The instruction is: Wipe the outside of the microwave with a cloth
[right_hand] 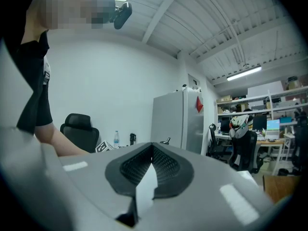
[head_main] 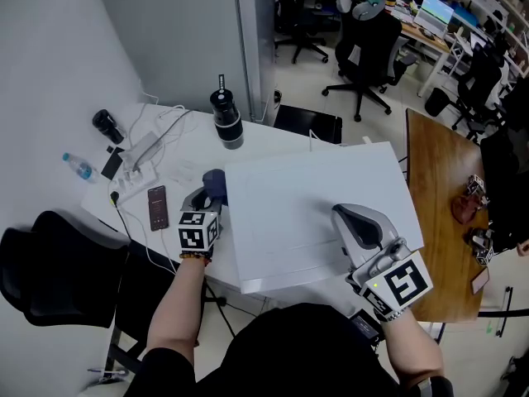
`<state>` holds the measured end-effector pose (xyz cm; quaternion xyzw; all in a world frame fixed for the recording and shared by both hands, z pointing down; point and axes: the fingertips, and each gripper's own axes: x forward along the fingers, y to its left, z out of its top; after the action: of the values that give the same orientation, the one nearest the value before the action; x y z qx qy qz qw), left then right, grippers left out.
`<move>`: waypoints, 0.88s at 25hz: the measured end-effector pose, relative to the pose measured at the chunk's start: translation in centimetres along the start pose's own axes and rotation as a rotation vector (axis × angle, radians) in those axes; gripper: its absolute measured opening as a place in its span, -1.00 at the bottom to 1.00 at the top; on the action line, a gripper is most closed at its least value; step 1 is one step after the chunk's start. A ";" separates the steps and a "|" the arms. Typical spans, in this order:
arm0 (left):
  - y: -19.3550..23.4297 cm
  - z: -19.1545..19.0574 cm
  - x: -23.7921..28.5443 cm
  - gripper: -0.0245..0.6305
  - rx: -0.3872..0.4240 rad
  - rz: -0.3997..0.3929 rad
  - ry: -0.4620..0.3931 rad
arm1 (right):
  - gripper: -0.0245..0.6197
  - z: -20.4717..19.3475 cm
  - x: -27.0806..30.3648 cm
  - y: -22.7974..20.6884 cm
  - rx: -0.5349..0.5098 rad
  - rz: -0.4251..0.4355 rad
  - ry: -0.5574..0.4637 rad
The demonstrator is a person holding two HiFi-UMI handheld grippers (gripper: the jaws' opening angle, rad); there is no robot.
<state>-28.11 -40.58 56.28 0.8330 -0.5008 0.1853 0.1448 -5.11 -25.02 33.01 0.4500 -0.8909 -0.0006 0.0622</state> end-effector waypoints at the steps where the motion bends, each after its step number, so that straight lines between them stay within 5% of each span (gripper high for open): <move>1: 0.1 0.4 -0.4 -0.62 0.003 0.003 -0.010 | -0.92 0.0 0.2 0.2 0.001 0.010 0.006; 10: -0.7 7.1 -7.9 -0.62 0.108 -0.021 -0.193 | -0.55 0.3 3.2 4.1 -0.021 0.210 0.041; 16: -4.3 12.2 -15.1 -0.62 0.213 -0.169 -0.344 | -0.34 1.1 5.0 7.5 -0.074 0.365 0.033; 22: -8.6 14.0 -20.1 -0.62 0.263 -0.343 -0.394 | -0.24 1.9 6.1 11.8 -0.104 0.509 0.036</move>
<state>-26.87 -26.94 34.18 0.9371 -0.3427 0.0561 -0.0351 -18.39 -23.03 32.51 0.2077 -0.9729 -0.0227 0.0992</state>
